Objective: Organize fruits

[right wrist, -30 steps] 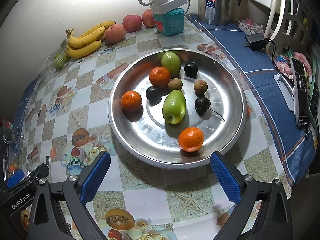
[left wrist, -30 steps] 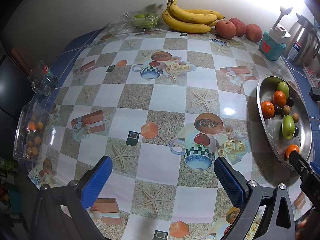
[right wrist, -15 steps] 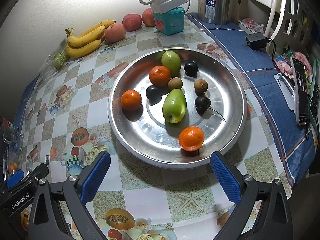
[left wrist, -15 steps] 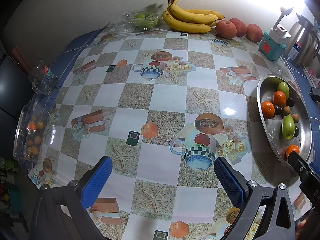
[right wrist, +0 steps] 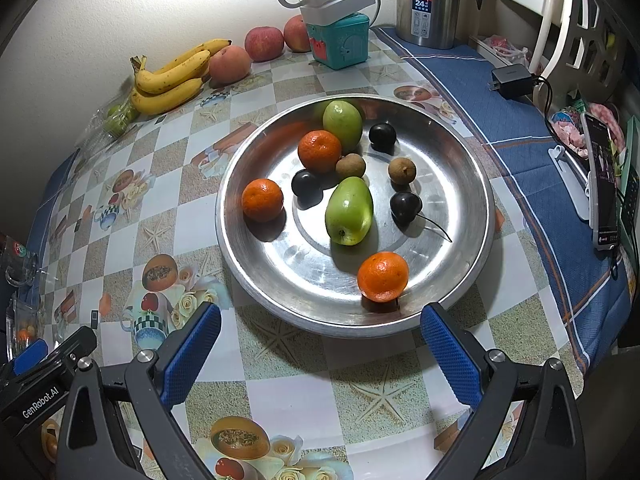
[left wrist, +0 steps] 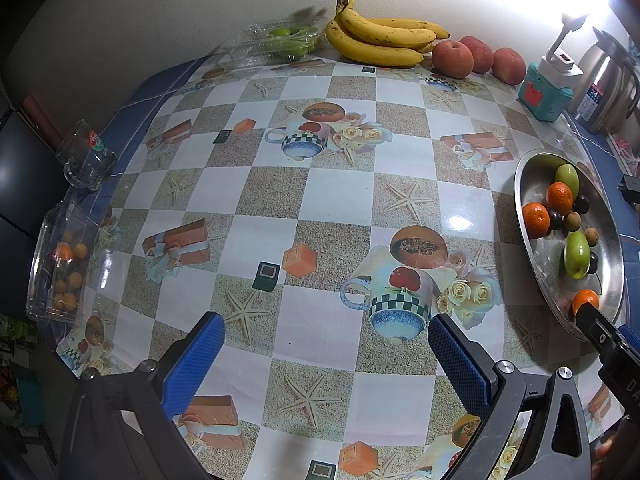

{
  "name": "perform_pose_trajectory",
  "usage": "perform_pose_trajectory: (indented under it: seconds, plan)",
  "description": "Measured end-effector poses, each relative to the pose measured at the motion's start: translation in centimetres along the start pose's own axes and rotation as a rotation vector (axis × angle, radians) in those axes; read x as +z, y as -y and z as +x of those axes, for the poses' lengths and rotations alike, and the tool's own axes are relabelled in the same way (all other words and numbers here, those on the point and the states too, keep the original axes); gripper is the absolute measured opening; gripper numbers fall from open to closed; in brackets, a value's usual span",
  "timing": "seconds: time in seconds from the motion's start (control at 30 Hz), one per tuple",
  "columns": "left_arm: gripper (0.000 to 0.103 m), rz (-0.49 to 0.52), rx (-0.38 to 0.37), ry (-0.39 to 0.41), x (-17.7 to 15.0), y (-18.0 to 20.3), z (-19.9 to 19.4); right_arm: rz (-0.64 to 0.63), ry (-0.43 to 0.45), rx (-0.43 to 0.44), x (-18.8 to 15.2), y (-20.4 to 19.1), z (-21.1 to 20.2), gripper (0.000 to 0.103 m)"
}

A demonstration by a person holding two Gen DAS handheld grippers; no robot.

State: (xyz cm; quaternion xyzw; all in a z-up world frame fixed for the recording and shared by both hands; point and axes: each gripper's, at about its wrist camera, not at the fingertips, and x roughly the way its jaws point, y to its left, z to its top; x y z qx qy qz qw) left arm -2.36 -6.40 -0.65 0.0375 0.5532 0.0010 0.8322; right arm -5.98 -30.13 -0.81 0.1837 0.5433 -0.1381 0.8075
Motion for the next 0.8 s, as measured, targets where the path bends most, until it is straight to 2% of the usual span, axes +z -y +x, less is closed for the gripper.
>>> perform_pose_trajectory:
  seconds: [0.8]
  plan:
    - [0.103, -0.005, 0.004, 0.016, -0.10, 0.06, -0.35, 0.000, -0.004, -0.001, -0.05, -0.04, 0.08, 0.100]
